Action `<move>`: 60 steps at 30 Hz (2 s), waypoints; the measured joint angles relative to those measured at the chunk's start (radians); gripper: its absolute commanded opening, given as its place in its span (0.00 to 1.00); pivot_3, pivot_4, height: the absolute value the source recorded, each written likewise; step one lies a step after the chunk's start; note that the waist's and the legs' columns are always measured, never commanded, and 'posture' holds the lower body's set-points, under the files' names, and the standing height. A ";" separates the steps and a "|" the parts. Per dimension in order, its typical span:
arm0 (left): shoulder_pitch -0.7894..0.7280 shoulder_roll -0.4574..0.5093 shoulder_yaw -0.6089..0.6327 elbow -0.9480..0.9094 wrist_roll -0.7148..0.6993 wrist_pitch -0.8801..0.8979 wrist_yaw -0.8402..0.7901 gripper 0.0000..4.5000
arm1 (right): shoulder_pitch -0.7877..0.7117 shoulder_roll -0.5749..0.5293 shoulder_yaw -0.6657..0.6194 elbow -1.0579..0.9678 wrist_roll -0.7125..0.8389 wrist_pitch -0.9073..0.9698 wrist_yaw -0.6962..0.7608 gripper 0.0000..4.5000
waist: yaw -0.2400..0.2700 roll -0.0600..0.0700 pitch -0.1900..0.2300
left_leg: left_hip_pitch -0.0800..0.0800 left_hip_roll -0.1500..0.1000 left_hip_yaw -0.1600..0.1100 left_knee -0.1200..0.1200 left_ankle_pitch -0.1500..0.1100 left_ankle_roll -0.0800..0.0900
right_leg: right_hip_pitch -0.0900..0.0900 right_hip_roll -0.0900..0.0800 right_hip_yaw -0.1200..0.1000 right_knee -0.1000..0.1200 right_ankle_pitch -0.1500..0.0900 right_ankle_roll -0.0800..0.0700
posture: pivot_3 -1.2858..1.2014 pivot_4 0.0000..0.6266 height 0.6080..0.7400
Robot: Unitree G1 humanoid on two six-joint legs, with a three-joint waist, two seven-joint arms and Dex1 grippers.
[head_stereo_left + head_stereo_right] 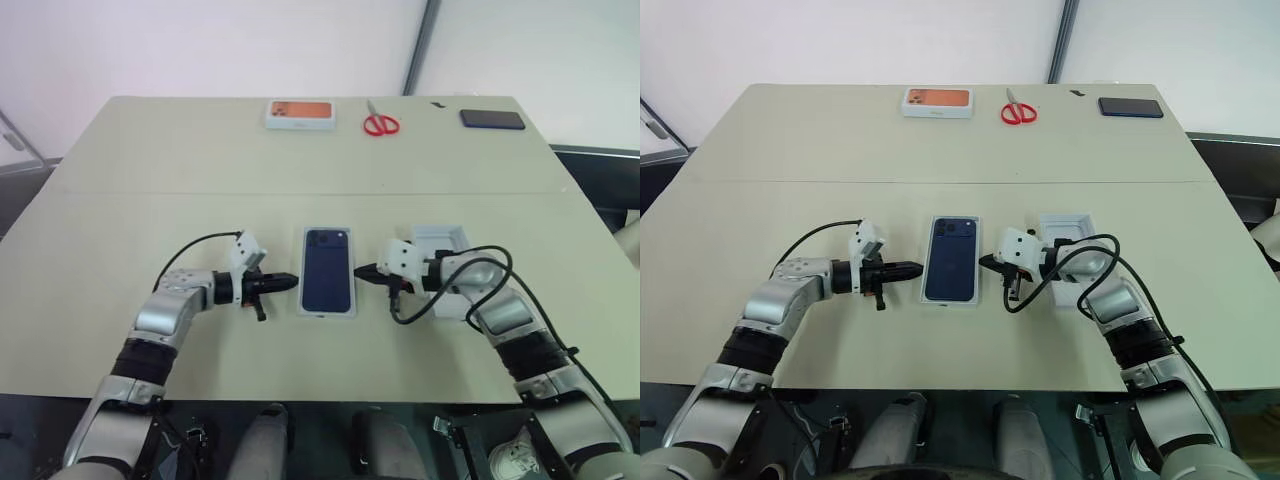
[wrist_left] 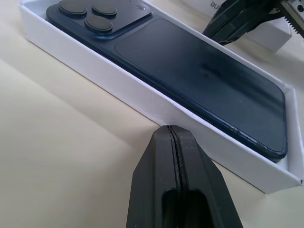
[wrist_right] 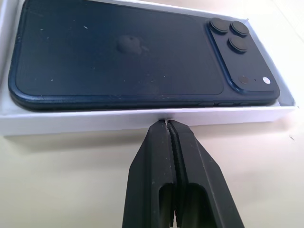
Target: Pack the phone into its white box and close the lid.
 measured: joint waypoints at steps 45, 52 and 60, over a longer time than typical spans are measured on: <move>-0.132 -0.200 -0.053 0.140 0.060 -0.011 0.004 0.01 | 0.206 -0.230 -0.188 -0.096 0.087 0.022 0.009 0.01 | -0.007 0.000 0.000 | 0.001 0.000 0.000 0.001 0.000 0.001 | 0.001 0.000 0.000 0.001 0.000 0.000 | 0.52 0.24 1.00; -0.133 -0.169 -0.013 0.140 0.059 -0.033 0.018 0.01 | 0.118 -0.222 -0.169 0.017 0.012 -0.049 -0.068 0.01 | -0.006 0.000 0.000 | 0.001 0.000 0.000 0.001 0.000 0.001 | 0.001 0.000 0.000 0.001 0.000 0.000 | 0.52 0.24 1.00; -0.136 -0.118 0.052 0.131 0.041 -0.050 0.039 0.01 | 0.044 -0.169 -0.144 0.140 -0.064 -0.081 -0.157 0.01 | -0.009 0.000 0.000 | 0.001 0.000 0.001 0.001 0.000 0.001 | 0.000 0.001 0.000 0.001 0.000 0.000 | 0.52 0.24 1.00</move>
